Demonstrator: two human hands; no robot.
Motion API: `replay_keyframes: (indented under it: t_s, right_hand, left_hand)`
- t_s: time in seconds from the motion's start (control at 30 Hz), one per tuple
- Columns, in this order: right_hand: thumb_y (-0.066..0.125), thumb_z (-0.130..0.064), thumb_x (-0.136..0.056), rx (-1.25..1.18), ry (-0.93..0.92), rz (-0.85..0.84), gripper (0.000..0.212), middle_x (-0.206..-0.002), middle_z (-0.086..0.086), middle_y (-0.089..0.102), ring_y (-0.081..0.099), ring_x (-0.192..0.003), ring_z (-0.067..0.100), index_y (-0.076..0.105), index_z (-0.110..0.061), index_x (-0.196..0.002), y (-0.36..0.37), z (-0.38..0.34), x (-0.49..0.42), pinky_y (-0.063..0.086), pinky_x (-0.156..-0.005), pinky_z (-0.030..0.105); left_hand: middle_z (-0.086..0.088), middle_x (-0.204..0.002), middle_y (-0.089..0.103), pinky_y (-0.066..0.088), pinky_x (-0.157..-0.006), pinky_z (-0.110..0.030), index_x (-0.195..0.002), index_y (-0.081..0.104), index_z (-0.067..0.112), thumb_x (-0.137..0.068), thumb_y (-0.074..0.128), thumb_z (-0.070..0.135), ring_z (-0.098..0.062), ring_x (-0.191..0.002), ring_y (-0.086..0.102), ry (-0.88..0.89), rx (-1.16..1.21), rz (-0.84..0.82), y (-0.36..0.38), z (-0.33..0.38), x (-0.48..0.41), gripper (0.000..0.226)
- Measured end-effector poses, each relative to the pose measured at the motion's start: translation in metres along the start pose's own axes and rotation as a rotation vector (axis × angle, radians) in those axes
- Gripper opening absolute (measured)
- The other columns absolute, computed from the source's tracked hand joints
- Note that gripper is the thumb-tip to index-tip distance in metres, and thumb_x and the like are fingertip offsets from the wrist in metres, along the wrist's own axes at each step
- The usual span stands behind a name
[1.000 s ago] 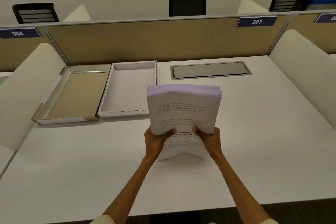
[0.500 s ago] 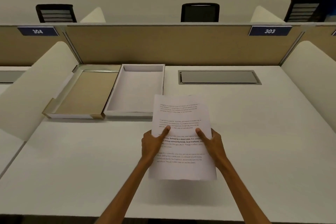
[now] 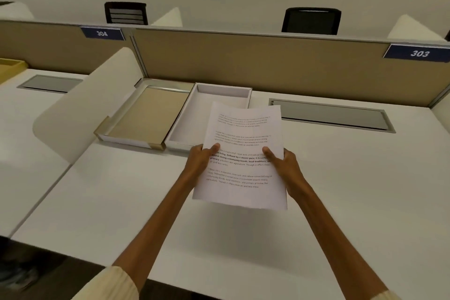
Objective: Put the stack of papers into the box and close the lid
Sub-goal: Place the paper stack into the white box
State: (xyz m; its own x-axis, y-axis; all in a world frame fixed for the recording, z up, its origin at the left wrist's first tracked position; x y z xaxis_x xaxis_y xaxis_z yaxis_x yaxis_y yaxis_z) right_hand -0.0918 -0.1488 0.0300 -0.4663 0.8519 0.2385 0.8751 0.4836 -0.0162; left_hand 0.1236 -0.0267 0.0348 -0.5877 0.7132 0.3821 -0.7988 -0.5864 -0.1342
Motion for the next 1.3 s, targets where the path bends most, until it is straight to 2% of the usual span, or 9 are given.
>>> replay_keyframes:
  t_s: [0.07, 0.2, 0.37, 0.53, 0.63, 0.8, 0.97, 1.2, 1.3]
  right_hand:
    - [0.066, -0.035, -0.087, -0.014, 0.006, -0.021, 0.045, -0.112, 0.01, 0.072, 0.073, -0.09, 0.025, 0.059, -0.008, -0.122, 0.013, -0.006, -0.016, 0.063, -0.07, 0.034]
    - [0.065, -0.03, -0.088, -0.032, 0.044, -0.006, 0.043, -0.116, 0.015, 0.07, 0.072, -0.095, 0.032, 0.059, -0.005, -0.123, 0.042, -0.014, -0.054, 0.061, -0.079, 0.044]
    - [0.063, -0.026, -0.09, -0.022, 0.078, 0.001, 0.042, -0.119, 0.016, 0.068, 0.071, -0.085, 0.027, 0.058, -0.002, -0.125, 0.082, -0.026, -0.111, 0.062, -0.061, 0.028]
    - [0.064, -0.027, -0.089, 0.011, 0.155, 0.042, 0.045, -0.122, 0.017, 0.067, 0.069, -0.094, 0.032, 0.056, -0.003, -0.126, 0.111, -0.017, -0.168, 0.06, -0.069, 0.036]
    - [0.065, -0.029, -0.088, 0.054, 0.209, 0.075, 0.046, -0.121, 0.016, 0.067, 0.07, -0.096, 0.034, 0.055, -0.004, -0.125, 0.119, -0.006, -0.196, 0.059, -0.077, 0.044]
    - [0.066, -0.027, -0.087, 0.11, 0.271, 0.103, 0.042, -0.117, 0.016, 0.069, 0.07, -0.095, 0.037, 0.057, -0.003, -0.121, 0.127, 0.009, -0.229, 0.058, -0.083, 0.047]
    - [0.068, -0.028, -0.086, 0.141, 0.317, 0.169, 0.038, -0.115, 0.018, 0.07, 0.07, -0.096, 0.037, 0.062, -0.003, -0.114, 0.137, 0.024, -0.246, 0.057, -0.088, 0.051]
    - [0.065, -0.032, -0.087, 0.242, 0.356, 0.262, 0.046, -0.12, 0.016, 0.067, 0.068, -0.102, 0.035, 0.059, -0.003, -0.122, 0.142, 0.041, -0.251, 0.057, -0.087, 0.044]
    - [0.065, -0.036, -0.086, 0.297, 0.356, 0.312, 0.051, -0.123, 0.016, 0.066, 0.067, -0.104, 0.035, 0.056, -0.004, -0.124, 0.141, 0.04, -0.254, 0.056, -0.089, 0.046]
  left_hand:
    - [-0.006, -0.089, 0.073, 0.06, -0.068, -0.034, -0.1, 0.064, 0.012, -0.089, 0.063, 0.029, -0.022, -0.073, 0.071, 0.014, -0.023, 0.009, -0.011, 0.011, -0.017, 0.021]
    - [-0.009, -0.095, 0.071, 0.059, -0.068, -0.034, -0.104, 0.063, 0.008, -0.088, 0.064, 0.03, -0.022, -0.075, 0.07, 0.034, -0.076, 0.014, -0.037, 0.028, -0.058, 0.027]
    - [-0.011, -0.1, 0.071, 0.057, -0.061, -0.03, -0.109, 0.062, 0.007, -0.089, 0.063, 0.03, -0.021, -0.074, 0.07, 0.02, -0.118, -0.032, -0.065, 0.047, -0.118, 0.03]
    - [-0.015, -0.108, 0.071, 0.059, -0.079, -0.041, -0.116, 0.061, 0.003, -0.087, 0.066, 0.033, -0.028, -0.083, 0.071, -0.018, -0.158, -0.074, -0.083, 0.051, -0.18, 0.042]
    - [-0.014, -0.109, 0.07, 0.058, -0.077, -0.038, -0.118, 0.06, 0.001, -0.088, 0.064, 0.032, -0.027, -0.082, 0.07, -0.039, -0.165, -0.115, -0.085, 0.048, -0.208, 0.043]
    - [-0.017, -0.119, 0.068, 0.057, -0.09, -0.048, -0.123, 0.057, 0.001, -0.089, 0.063, 0.032, -0.035, -0.1, 0.07, -0.086, -0.172, -0.135, -0.086, 0.029, -0.247, 0.047]
    - [-0.017, -0.119, 0.062, 0.053, -0.09, -0.042, -0.122, 0.052, -0.004, -0.091, 0.06, 0.03, -0.037, -0.109, 0.063, -0.081, -0.285, -0.043, -0.088, 0.027, -0.264, 0.046]
    - [-0.021, -0.128, 0.061, 0.052, -0.092, -0.042, -0.126, 0.053, -0.004, -0.093, 0.056, 0.034, -0.037, -0.113, 0.061, -0.015, -0.498, -0.011, -0.082, 0.02, -0.284, 0.05]
    - [-0.021, -0.128, 0.061, 0.053, -0.092, -0.042, -0.127, 0.053, -0.004, -0.093, 0.055, 0.034, -0.037, -0.113, 0.061, -0.013, -0.504, -0.01, -0.081, 0.018, -0.29, 0.051]
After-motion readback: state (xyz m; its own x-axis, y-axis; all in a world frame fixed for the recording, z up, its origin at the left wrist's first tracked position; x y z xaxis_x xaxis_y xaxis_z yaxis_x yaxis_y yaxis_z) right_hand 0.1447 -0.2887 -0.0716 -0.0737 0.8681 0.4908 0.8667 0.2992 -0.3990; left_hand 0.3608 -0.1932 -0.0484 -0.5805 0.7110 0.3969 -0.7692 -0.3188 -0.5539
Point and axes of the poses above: each hand's wrist, its own x-axis away from the middle knuckle, its own y-axis out of the palm, z = x × y, the point moved 8 cm from there along -x, towards the middle knuckle
